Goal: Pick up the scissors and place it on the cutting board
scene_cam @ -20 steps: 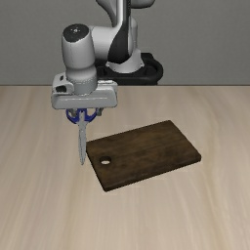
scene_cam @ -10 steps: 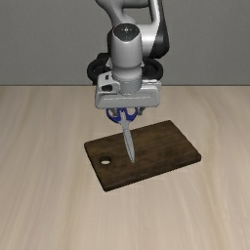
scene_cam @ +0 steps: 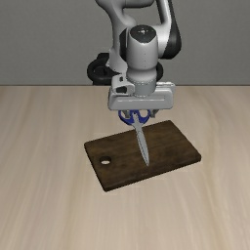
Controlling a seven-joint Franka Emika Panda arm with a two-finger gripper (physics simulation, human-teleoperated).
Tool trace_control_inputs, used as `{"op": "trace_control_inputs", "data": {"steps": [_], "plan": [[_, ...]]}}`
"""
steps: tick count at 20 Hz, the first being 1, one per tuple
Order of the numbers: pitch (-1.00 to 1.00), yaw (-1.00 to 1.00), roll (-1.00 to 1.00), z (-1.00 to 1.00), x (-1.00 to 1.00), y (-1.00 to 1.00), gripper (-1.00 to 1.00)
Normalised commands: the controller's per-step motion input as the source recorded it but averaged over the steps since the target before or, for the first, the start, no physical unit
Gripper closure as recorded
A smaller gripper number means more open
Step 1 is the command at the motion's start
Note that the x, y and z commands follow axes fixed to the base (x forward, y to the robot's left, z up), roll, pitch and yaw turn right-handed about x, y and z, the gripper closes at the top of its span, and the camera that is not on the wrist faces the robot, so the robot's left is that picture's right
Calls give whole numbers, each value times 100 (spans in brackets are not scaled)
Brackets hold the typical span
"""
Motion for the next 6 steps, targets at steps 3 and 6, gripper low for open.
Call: {"op": "trace_control_inputs", "data": {"steps": [3, 6], "plan": [[0, 0, 0, 0, 0, 0, -100], [0, 0, 0, 0, 0, 0, -100]]}}
